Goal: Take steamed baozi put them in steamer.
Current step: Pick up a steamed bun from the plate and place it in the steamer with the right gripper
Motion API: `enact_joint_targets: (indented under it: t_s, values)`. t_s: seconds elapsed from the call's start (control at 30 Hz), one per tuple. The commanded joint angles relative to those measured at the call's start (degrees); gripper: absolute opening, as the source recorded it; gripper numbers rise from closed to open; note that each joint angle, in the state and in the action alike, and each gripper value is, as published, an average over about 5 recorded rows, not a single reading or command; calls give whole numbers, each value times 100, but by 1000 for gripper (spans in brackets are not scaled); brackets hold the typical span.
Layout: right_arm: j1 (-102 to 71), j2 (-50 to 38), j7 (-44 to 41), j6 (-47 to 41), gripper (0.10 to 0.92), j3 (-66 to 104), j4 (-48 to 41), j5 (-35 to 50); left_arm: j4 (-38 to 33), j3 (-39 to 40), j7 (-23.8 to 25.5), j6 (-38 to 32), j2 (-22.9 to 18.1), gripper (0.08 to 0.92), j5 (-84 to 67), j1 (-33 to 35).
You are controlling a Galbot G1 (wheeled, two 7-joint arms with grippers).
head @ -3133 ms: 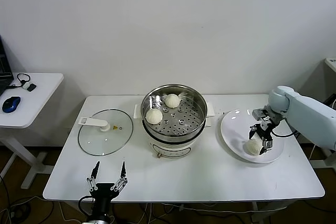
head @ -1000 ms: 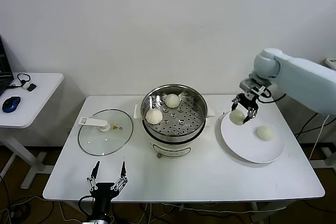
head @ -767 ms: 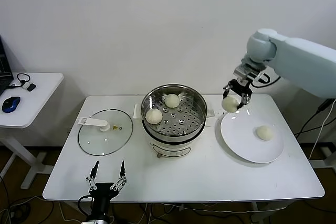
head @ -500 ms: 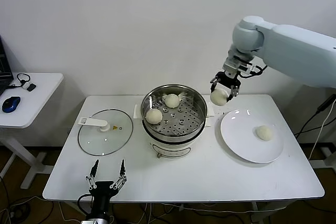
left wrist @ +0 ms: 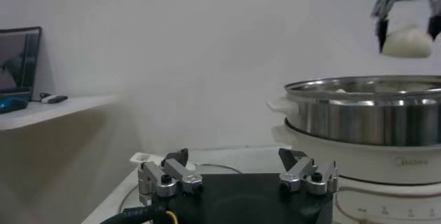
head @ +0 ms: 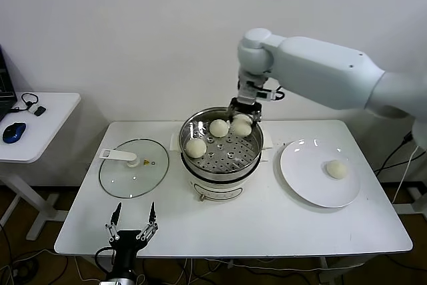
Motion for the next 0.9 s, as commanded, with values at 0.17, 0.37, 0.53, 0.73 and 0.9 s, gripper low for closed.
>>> enact_joint_targets:
  t_s: [0.17,0.37,0.53,0.73,0.9]
  values:
    - [-698,602,16,198,651,158,9,-625,7,-23,4,-31,19,823,-12,39]
    - [-765,524,21,170,653,136,73,-583,9,-30,6,-9,24,823,-23,18]
    - [-818,511,22,171,653,124,140,-582,21,-23,5,5,20,823,-21,-2]
    - [-901,530,23,164,653,122,167,-587,30,-28,4,7,18,823,-25,2]
    - [-954,533,28,163,653,122,154,-604,35,-28,4,7,17,823,-31,0]
